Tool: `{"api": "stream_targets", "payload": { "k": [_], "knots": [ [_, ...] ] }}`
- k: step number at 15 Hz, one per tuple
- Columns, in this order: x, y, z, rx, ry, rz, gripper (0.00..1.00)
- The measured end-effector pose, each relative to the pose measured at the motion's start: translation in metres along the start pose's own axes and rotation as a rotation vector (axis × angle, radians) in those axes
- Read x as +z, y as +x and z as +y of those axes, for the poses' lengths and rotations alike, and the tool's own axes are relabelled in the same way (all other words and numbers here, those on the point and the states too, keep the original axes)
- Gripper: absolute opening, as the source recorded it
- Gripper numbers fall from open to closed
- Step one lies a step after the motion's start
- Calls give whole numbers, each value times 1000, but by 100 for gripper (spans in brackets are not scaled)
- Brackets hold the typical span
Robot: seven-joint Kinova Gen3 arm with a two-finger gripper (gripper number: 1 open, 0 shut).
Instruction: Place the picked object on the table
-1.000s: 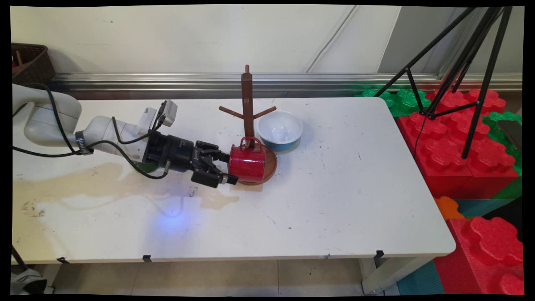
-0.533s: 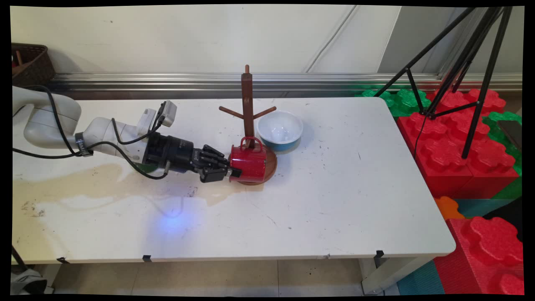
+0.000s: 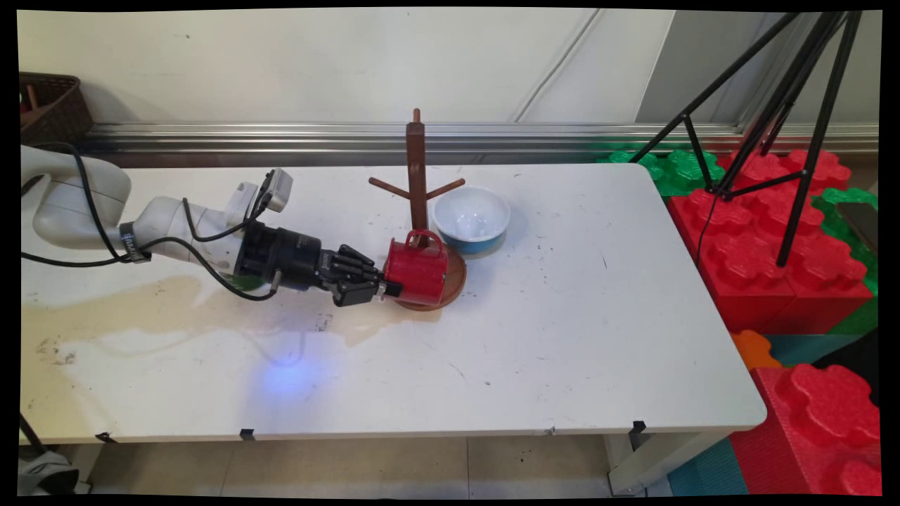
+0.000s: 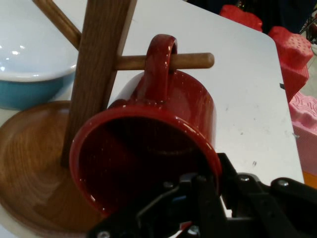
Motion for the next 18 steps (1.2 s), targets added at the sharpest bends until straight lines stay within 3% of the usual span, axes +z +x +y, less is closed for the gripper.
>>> {"api": "stream_targets", "payload": {
  "k": [7, 18],
  "knots": [
    [-6, 5, 4, -10, -22, 8, 0],
    [-26, 15, 20, -13, -109, 9, 0]
  ]
}}
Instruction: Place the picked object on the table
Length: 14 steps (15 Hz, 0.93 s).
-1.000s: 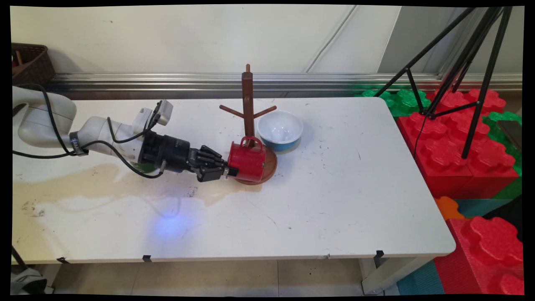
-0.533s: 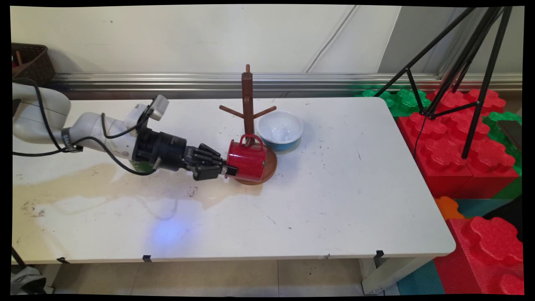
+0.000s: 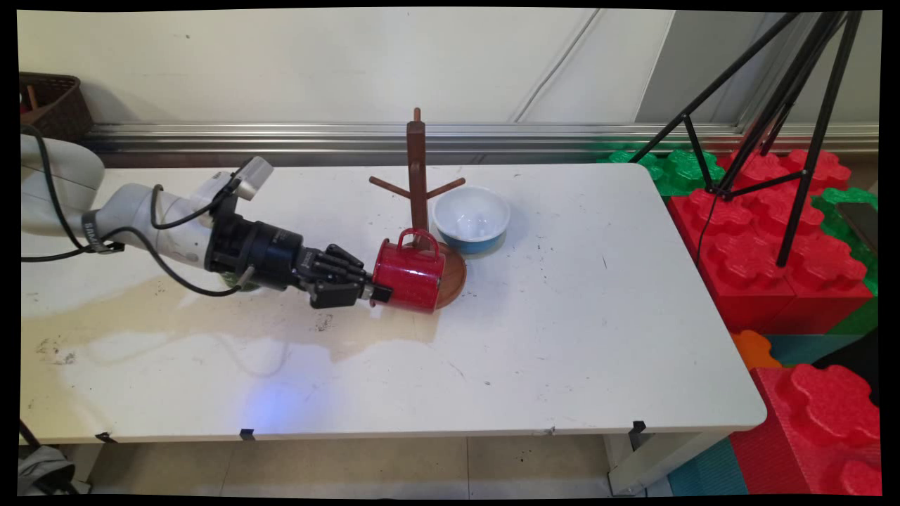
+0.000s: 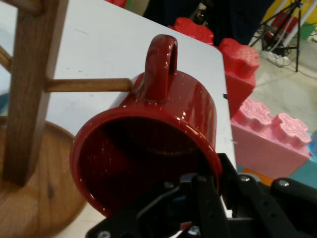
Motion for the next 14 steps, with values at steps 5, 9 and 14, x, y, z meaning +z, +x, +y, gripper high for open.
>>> {"api": "stream_targets", "payload": {
  "k": [5, 9, 14],
  "knots": [
    [-6, 2, 10, -1, -35, -7, 0],
    [-15, 0, 18, 5, -66, -28, 0],
    [-26, -2, 25, 25, -87, -60, 0]
  ]
}}
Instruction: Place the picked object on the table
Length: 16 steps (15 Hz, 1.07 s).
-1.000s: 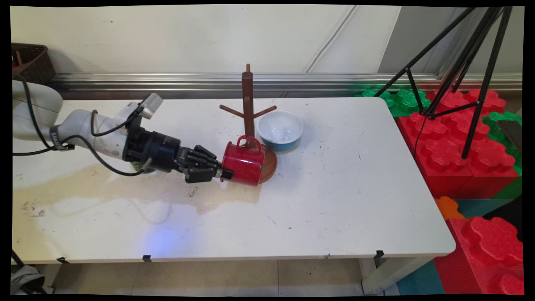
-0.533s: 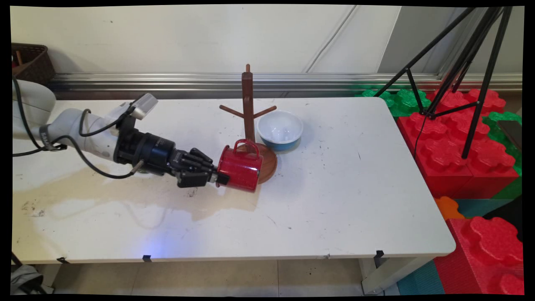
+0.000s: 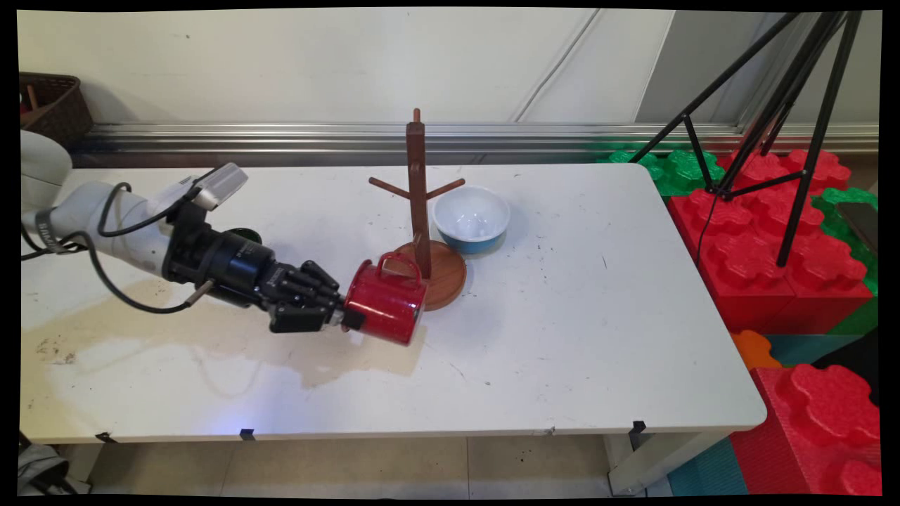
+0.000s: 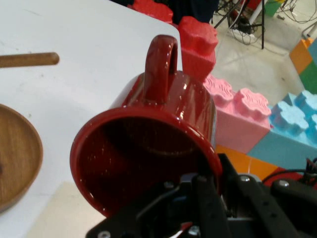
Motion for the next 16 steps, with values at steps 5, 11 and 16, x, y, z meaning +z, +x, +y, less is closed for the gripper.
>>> {"api": "stream_targets", "payload": {
  "k": [5, 11, 16],
  "knots": [
    [-16, -1, 8, 40, -3, -49, 0],
    [-39, -2, 15, 85, 17, -120, 0],
    [-57, -2, 20, 111, 43, -176, 0]
  ]
}}
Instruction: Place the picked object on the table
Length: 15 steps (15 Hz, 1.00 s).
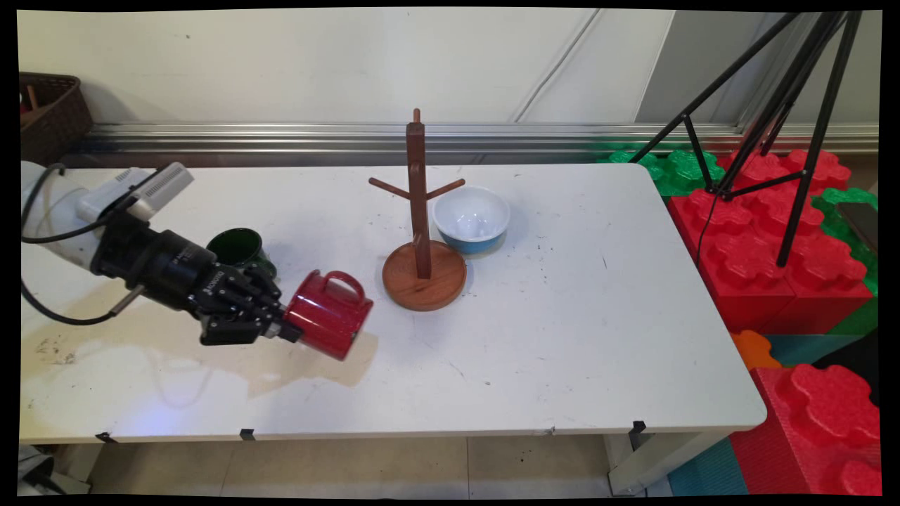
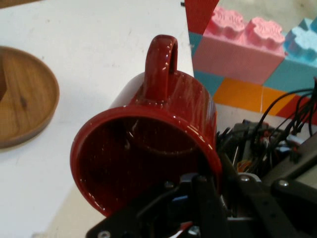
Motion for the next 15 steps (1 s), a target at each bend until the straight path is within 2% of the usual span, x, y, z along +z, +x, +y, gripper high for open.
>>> {"api": "stream_targets", "payload": {
  "k": [15],
  "knots": [
    [-43, -13, 6, 122, 67, -215, 0]
  ]
}}
